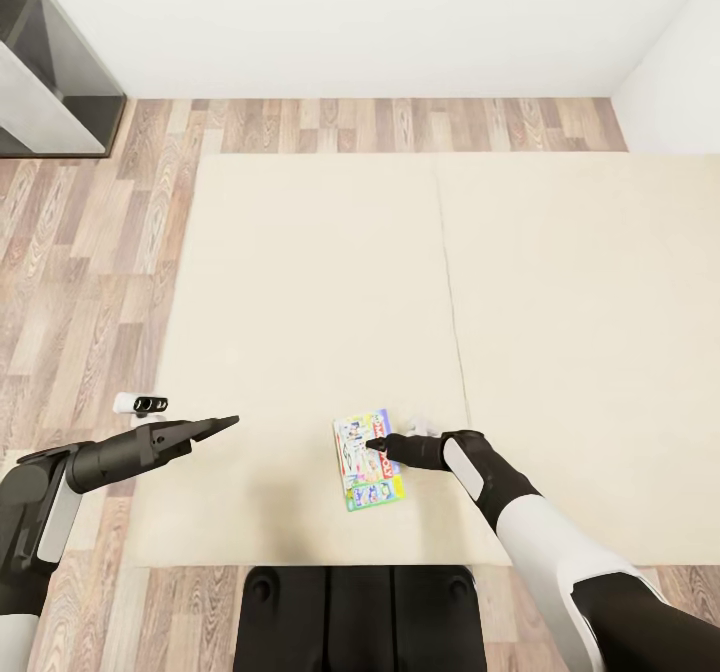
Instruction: Put all the toys in the child's room - the three board games (two on the bed and one on the table), the two jigsaw puzzles on the table, and the tennis ball on the table - inside the toy box on the table in the child's room.
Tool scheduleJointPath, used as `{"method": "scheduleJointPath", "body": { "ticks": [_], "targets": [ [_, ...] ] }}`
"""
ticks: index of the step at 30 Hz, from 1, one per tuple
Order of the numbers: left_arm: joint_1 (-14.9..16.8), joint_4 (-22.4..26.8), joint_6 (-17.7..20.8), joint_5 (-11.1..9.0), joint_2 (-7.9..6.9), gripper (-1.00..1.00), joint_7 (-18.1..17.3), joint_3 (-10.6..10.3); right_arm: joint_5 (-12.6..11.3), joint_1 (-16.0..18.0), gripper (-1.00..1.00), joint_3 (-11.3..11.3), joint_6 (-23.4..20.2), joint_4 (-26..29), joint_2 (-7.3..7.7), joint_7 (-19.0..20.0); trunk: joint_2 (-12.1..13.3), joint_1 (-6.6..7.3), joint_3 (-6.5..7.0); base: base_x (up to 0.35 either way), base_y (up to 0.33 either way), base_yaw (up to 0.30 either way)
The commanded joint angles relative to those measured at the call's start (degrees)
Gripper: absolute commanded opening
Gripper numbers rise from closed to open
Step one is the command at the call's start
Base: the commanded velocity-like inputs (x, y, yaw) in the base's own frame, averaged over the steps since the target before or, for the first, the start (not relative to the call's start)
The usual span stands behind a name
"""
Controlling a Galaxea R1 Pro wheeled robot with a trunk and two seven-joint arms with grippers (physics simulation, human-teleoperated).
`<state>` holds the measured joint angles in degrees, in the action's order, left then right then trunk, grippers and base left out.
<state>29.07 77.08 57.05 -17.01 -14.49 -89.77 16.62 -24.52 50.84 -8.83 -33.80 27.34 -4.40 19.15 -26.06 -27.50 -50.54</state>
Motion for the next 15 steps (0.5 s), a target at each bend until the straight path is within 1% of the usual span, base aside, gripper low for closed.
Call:
{"method": "scheduleJointPath", "body": {
  "ticks": [1,6,15],
  "targets": [
    [0.02,0.00,0.61,0.04,-0.01,1.00,-0.23,-0.01,-0.01,-0.01,1.00,-0.14,-0.13,0.00,0.01,0.01,-0.06,-0.04,-0.06,0.000,0.075,0.000],
    [0.02,0.00,0.61,0.04,-0.01,1.00,-0.23,-0.01,-0.01,-0.01,1.00,-0.14,-0.13,0.00,0.01,0.00,-0.06,-0.04,-0.06,0.000,0.080,0.000],
    [0.02,0.00,0.61,0.04,-0.01,1.00,-0.23,-0.01,-0.01,-0.01,1.00,-0.14,-0.13,0.00,0.01,0.01,-0.06,-0.04,-0.06,0.000,0.010,0.000]
  ]
}}
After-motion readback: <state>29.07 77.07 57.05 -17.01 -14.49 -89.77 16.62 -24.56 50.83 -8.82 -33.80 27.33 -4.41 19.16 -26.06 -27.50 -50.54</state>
